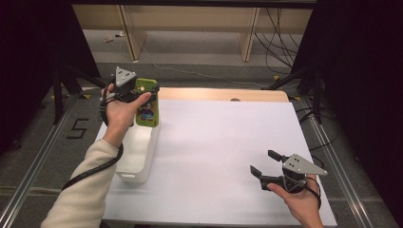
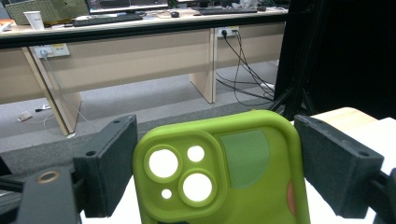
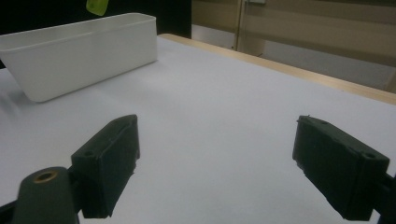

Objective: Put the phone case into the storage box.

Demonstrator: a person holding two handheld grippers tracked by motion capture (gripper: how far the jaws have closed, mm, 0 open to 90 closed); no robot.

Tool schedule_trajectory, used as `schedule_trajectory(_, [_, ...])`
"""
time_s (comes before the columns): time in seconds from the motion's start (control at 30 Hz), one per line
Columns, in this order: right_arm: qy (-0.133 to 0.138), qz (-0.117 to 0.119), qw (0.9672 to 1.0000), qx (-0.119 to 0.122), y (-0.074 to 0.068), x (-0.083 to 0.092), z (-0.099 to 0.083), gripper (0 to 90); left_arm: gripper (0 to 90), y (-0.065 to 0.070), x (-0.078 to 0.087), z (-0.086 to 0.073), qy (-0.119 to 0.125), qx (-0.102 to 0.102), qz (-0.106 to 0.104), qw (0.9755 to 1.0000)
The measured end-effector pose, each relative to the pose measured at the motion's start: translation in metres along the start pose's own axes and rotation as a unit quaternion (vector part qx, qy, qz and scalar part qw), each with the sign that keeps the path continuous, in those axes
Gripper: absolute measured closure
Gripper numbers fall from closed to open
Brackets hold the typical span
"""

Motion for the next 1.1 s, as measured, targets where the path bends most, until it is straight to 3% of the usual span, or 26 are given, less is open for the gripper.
schedule_trajectory(1.1, [0.001, 0.0, 1.0, -0.001, 0.0, 0.0, 0.0, 16.0, 16.3, -0.019, -0.018, 0.0, -0.003, -0.005, 0.017, 0.9998])
Point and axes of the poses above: each handheld gripper's, and its own axes: x roughly backward along the jaws, z roughly out of its top, y roughly to its right, the point moved 6 cm from there along -x, roughly forward along the jaws, and after that the axes turned 5 degrees about z, right-handed, at the moved point
